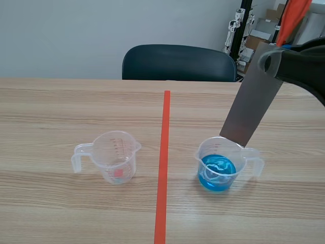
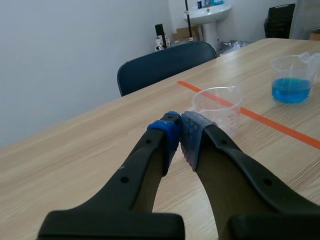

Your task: Do the redox reaction experiment. raise the plate out of the solution

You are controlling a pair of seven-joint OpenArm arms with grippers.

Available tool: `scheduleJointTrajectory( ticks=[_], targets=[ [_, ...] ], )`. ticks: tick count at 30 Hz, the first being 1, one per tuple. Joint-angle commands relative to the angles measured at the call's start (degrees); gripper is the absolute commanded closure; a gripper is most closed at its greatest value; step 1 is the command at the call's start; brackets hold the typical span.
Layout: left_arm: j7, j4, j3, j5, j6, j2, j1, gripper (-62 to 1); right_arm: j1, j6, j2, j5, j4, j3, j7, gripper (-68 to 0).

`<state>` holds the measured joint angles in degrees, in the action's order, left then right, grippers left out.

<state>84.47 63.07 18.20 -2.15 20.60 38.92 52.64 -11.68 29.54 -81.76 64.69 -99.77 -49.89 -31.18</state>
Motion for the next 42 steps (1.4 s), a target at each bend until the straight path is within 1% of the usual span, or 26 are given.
scheduleJointTrajectory(
  ticks=[1,6,10,12,15,17,19,26,31,35,39,42],
  targets=[
    [0.5,1.3,1.5,-1.7,1.7,2.6,1.0,-4.0,-0.9,0.0,-0.8,2.0,-0.6,2.0,-0.2,-0.6],
    [-1.9,3.1,4.2,-4.7,5.7,9.9,2.9,-3.9,-0.9,0.0,-0.8,3.9,-0.8,3.1,1.7,-0.6],
    [-2.0,3.2,5.2,-4.7,9.2,16.0,2.9,-3.9,-0.9,0.0,-0.8,5.3,-1.5,4.2,4.5,-0.6],
    [-2.0,3.4,5.2,-4.7,10.0,18.9,2.9,-2.7,-0.9,0.0,-0.8,5.5,-2.0,4.9,5.9,-0.6],
    [-2.1,3.8,5.2,-4.7,10.9,22.8,2.9,-2.7,-0.9,0.0,-0.8,6.4,-2.9,6.1,7.8,-0.6],
    [-2.4,4.5,5.2,-4.7,10.9,24.7,2.7,-2.7,-0.9,0.0,-0.8,7.0,-3.5,6.8,9.1,-0.6],
    [-4.6,5.9,5.2,-5.0,11.0,26.2,2.3,-2.7,-0.9,0.0,-0.8,7.0,-4.0,7.3,9.7,-0.6],
    [-14.5,14.2,5.2,-5.8,13.7,28.0,-1.5,-2.7,-0.9,-0.2,-0.8,7.0,-5.1,8.9,12.0,-0.6],
    [-22.7,21.3,5.1,-6.4,14.1,28.0,-4.1,-2.7,-0.9,-1.2,-0.8,6.9,-5.2,10.4,12.9,-0.6],
    [-30.0,25.9,4.9,-8.5,15.0,28.0,-7.4,-2.7,-0.9,-1.5,-0.8,6.9,-5.2,10.8,13.3,-0.6],
    [-36.9,29.2,3.4,-12.7,15.0,28.0,-11.6,-2.7,-0.9,-2.2,-0.7,6.9,-5.2,10.8,13.3,-0.6],
    [-40.9,31.3,1.0,-13.1,15.0,28.0,-15.1,-2.7,-0.9,-3.5,-0.4,6.8,-5.2,10.8,13.3,-0.6]
  ],
)
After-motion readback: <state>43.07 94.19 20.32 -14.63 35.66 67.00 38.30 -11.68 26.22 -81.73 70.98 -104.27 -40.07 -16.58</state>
